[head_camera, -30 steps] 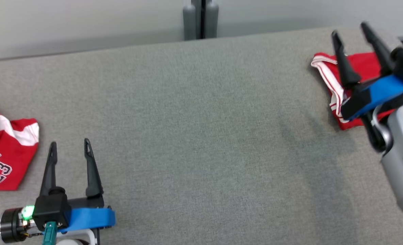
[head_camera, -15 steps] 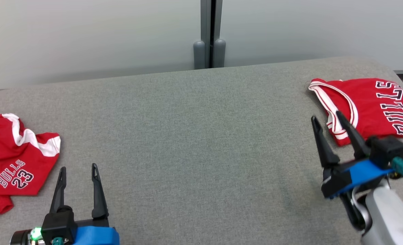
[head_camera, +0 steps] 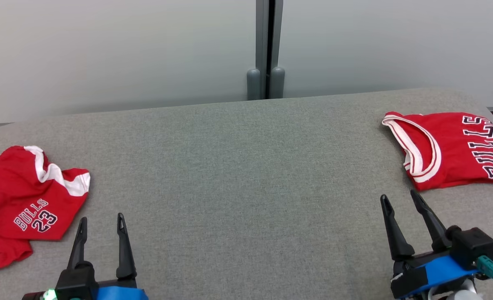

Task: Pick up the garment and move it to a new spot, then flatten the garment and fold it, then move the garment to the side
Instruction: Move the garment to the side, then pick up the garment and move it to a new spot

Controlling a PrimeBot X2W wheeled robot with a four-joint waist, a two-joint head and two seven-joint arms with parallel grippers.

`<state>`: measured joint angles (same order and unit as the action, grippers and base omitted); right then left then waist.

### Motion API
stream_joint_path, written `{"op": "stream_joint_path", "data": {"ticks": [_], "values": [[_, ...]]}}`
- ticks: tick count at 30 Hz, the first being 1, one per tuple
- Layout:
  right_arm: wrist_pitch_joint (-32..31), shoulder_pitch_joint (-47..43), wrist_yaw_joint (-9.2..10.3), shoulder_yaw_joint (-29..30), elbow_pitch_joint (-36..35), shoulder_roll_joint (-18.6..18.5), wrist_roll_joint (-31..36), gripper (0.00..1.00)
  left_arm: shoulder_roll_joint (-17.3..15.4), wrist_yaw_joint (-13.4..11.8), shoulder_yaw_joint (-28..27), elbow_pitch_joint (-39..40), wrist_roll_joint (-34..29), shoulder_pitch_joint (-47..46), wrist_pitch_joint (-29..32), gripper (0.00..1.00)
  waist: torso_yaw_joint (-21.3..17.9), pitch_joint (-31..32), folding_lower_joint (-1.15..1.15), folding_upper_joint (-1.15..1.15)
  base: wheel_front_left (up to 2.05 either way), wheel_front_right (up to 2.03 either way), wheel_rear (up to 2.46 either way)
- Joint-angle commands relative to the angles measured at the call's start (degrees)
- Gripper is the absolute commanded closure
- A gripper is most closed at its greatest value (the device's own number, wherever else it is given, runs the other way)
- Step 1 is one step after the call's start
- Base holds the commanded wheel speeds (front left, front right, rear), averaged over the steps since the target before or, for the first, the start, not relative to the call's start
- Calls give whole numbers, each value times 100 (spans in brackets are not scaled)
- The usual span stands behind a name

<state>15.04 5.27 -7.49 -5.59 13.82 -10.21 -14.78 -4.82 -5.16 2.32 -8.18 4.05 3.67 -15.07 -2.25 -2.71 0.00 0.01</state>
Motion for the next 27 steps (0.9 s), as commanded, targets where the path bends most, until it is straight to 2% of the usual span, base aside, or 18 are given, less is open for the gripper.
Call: {"op": "stream_joint_path", "data": {"ticks": [1,12,27], "values": [[17,-146,-1,48,-60,44,105,0,14,27,-19,-4,-6,70,-11,0,22,34,0,-1,0,0,0],[-94,-502,-1,383,-320,432,549,0,22,89,-69,27,-67,150,-11,0,186,212,0,-1,0,0,0],[-176,-582,-1,440,-400,516,606,0,46,68,-85,18,-101,110,-11,0,216,203,0,-1,0,0,0]]}}
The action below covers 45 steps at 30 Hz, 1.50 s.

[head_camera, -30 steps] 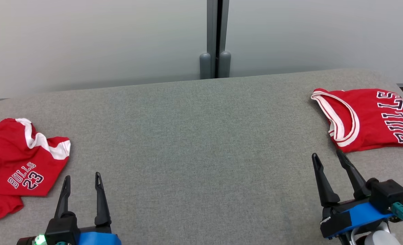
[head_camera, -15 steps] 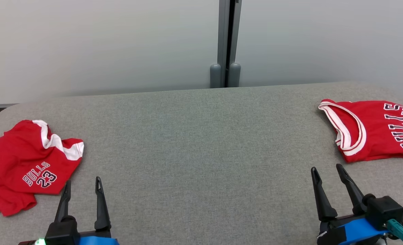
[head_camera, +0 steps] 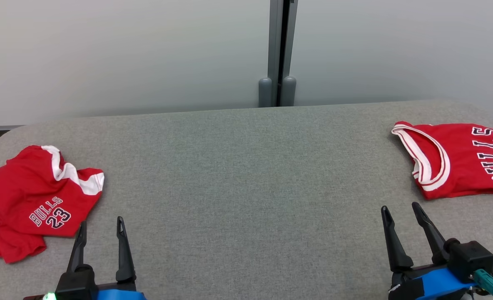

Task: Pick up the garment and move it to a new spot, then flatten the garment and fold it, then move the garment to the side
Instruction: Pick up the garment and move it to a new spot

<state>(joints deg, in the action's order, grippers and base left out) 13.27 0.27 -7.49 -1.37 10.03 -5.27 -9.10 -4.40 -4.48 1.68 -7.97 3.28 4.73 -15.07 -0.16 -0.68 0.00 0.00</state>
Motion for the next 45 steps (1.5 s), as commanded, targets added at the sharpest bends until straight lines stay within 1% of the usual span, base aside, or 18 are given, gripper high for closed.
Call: {"op": "stream_joint_path", "data": {"ticks": [1,7,14,21,36,41,45], "values": [[0,-95,-1,29,-17,23,37,0,6,1,-19,-6,-27,-2,-11,0,19,5,0,0,0,0,0],[-16,-89,-1,4,29,22,37,0,7,1,-32,-7,-23,-1,-11,0,135,23,0,0,0,0,0],[-26,-64,-1,-83,126,57,-18,0,-30,-20,-96,6,-20,-7,-11,0,408,12,0,0,0,0,0],[14,-54,-1,-125,229,99,-37,0,-81,-22,-176,24,-14,-6,-12,0,811,1,0,0,0,0,0],[56,18,-1,-158,288,93,13,0,-109,-34,-265,45,17,-1,-11,0,1872,-103,0,0,0,0,0],[48,43,-1,-164,269,74,10,0,-110,-46,-318,62,40,13,-11,0,2149,-180,0,0,0,0,0],[54,42,-1,-179,260,64,18,0,-103,-77,-368,102,63,39,-11,0,2291,-235,0,0,0,0,0]]}}
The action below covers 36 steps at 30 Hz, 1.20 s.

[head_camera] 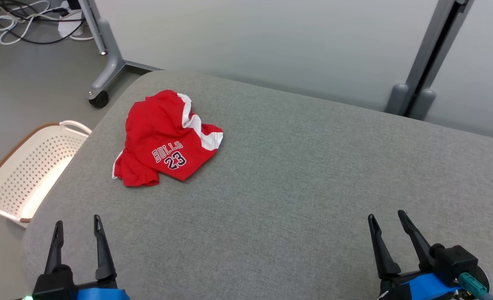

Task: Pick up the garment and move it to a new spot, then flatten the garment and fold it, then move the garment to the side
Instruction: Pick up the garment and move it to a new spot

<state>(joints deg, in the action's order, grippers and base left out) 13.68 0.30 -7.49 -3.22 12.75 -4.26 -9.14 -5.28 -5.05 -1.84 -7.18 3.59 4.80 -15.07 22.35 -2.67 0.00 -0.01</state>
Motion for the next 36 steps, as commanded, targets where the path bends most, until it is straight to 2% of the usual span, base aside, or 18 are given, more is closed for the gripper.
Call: {"op": "stream_joint_path", "data": {"ticks": [1,8,18,26,36], "values": [[15,41,-1,3,-12,-39,25,0,-14,-22,-33,32,36,42,-11,0,59,-43,0,1,0,0,0],[30,69,-1,-69,-6,-35,29,0,-1,-48,-102,52,38,54,-11,0,55,-85,0,1,0,0,0],[22,152,-1,-33,-97,-173,10,0,58,-73,-235,-44,175,-384,-11,0,-235,-226,0,1,0,0,0],[-163,333,-1,17,-561,-428,165,0,-221,11,-576,-467,297,-1705,-11,0,-634,-689,0,1,0,0,0],[-562,560,-1,190,-1757,-748,277,0,-751,145,-921,-1544,351,-3625,-12,0,-1228,-1785,0,1,0,0,0]]}}
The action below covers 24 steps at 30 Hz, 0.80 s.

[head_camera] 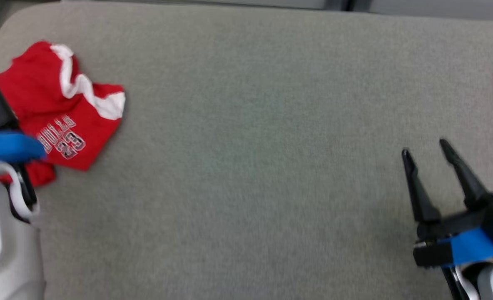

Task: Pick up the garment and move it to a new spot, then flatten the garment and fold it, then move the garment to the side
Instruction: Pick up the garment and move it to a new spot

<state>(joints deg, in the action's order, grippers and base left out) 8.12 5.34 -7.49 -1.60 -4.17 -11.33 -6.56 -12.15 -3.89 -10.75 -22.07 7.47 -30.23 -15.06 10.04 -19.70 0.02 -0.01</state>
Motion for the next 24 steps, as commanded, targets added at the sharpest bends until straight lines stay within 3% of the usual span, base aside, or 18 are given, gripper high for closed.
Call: {"op": "stream_joint_path", "data": {"ticks": [1,8,14,24], "values": [[-46,70,-1,50,-172,-65,24,0,-131,31,-53,-183,-37,-291,-13,0,-55,-185,-2,1,0,0,0],[-237,92,-1,252,-728,-155,36,0,-563,201,-147,-1478,141,-1265,134,0,-369,-769,-2,1,0,0,0],[-288,110,-1,339,-984,-187,32,0,-867,451,-4,-2594,171,-1907,771,0,-502,-1186,-2,1,0,0,0],[-297,104,-1,457,-1148,-227,67,0,-967,753,219,-3946,280,-2489,2040,0,-573,-1415,-2,1,0,0,0]]}}
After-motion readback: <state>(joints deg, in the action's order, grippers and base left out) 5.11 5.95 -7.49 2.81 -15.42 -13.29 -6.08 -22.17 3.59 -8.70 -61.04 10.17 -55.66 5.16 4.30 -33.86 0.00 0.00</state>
